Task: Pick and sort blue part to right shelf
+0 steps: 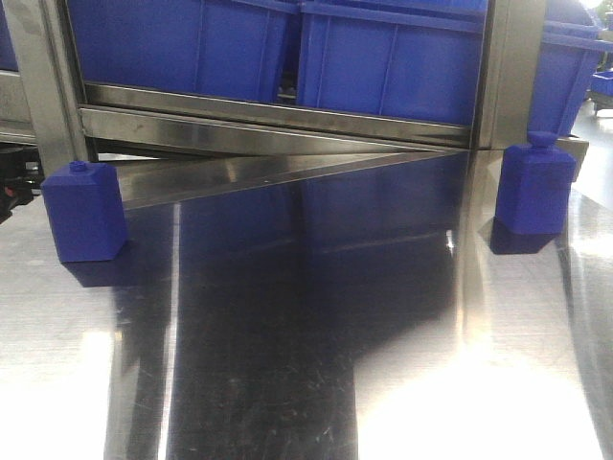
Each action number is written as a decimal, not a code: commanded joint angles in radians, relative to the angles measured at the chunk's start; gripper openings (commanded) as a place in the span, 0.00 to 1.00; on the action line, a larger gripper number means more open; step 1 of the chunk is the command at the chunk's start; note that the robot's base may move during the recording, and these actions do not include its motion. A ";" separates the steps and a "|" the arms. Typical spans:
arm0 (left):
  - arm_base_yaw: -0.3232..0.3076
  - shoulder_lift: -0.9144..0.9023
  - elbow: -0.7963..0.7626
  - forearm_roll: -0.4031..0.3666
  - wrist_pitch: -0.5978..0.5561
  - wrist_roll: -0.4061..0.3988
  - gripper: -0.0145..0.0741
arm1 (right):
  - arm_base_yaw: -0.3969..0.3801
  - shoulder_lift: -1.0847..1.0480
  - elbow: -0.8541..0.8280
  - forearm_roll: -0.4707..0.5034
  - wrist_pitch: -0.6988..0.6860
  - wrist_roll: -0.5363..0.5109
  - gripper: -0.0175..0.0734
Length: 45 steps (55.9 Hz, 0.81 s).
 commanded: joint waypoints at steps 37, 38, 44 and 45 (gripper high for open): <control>-0.005 -0.023 0.029 -0.006 -0.271 -0.001 0.30 | -0.002 -0.015 -0.008 -0.008 -0.091 -0.008 0.23; -0.005 -0.023 0.026 -0.006 -0.306 -0.001 0.30 | -0.002 -0.015 -0.008 -0.008 -0.091 -0.008 0.23; -0.005 -0.021 -0.032 -0.006 -0.350 -0.001 0.30 | -0.002 -0.015 -0.008 -0.008 -0.091 -0.008 0.23; -0.005 -0.016 -0.054 -0.006 -0.329 -0.001 0.30 | -0.002 -0.015 -0.008 -0.008 -0.091 -0.008 0.23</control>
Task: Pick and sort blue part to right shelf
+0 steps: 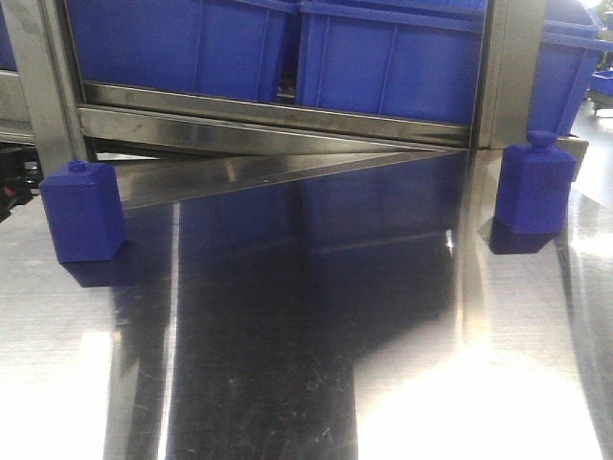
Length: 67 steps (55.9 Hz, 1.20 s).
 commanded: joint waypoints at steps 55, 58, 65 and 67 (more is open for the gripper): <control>-0.217 0.984 -1.077 -0.287 1.049 0.050 0.80 | -0.002 -0.015 -0.008 -0.008 -0.091 -0.008 0.23; -0.251 1.050 -1.122 -0.287 1.064 0.050 0.80 | -0.002 -0.015 -0.008 -0.008 -0.091 -0.008 0.23; -0.296 1.205 -1.235 -0.278 1.095 0.047 0.80 | -0.002 -0.015 -0.008 -0.008 -0.091 -0.008 0.23; -0.304 1.253 -1.277 -0.275 1.114 0.040 0.80 | -0.002 -0.015 -0.008 -0.008 -0.091 -0.008 0.23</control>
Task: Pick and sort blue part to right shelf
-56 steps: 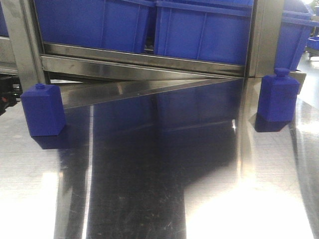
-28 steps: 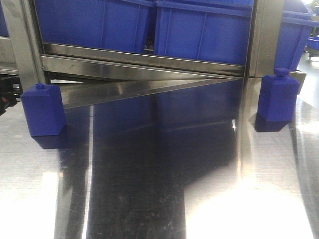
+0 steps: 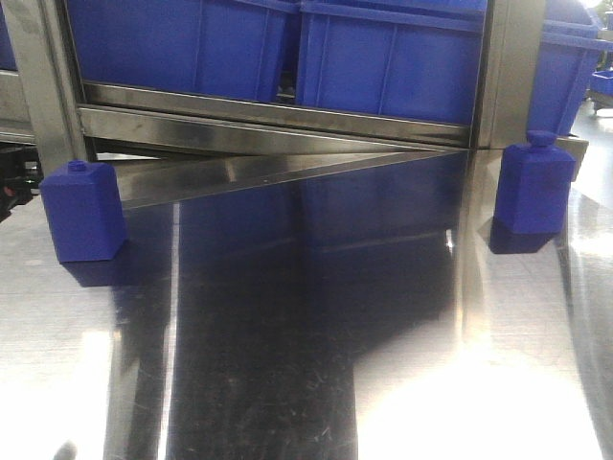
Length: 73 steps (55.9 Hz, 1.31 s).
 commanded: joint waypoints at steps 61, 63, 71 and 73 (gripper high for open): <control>-0.022 0.623 -0.285 0.154 0.012 -0.183 0.79 | -0.002 -0.015 -0.008 -0.008 -0.091 -0.008 0.23; -0.022 0.630 -0.285 0.154 0.012 -0.183 0.79 | -0.002 -0.015 -0.008 -0.008 -0.091 -0.008 0.23; -0.022 0.640 -0.285 0.152 0.014 -0.183 0.73 | -0.002 -0.015 -0.008 -0.008 -0.091 -0.008 0.23; -0.022 0.640 -0.285 0.152 0.014 -0.183 0.70 | -0.002 -0.015 -0.008 -0.008 -0.091 -0.008 0.23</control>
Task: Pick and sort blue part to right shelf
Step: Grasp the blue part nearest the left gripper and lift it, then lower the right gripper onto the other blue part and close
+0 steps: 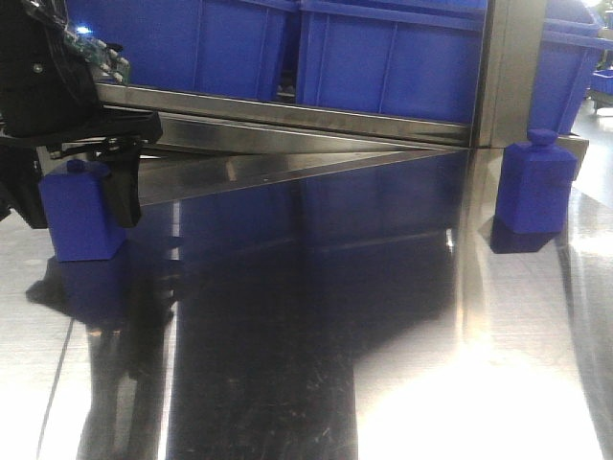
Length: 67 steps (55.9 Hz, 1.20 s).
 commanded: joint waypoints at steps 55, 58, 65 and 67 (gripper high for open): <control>-0.113 -0.644 0.140 0.194 -0.120 0.014 0.42 | -0.002 -0.015 -0.008 -0.008 -0.093 -0.008 0.23; -0.113 -0.710 0.181 0.194 -0.151 0.014 0.42 | -0.002 -0.015 -0.008 -0.008 -0.093 -0.008 0.23; -0.113 -0.849 0.286 0.188 -0.218 0.014 0.43 | -0.002 -0.015 -0.008 -0.008 -0.093 -0.008 0.23; -0.113 -0.886 0.318 0.183 -0.235 0.014 0.43 | -0.002 -0.015 -0.008 -0.008 -0.093 -0.008 0.23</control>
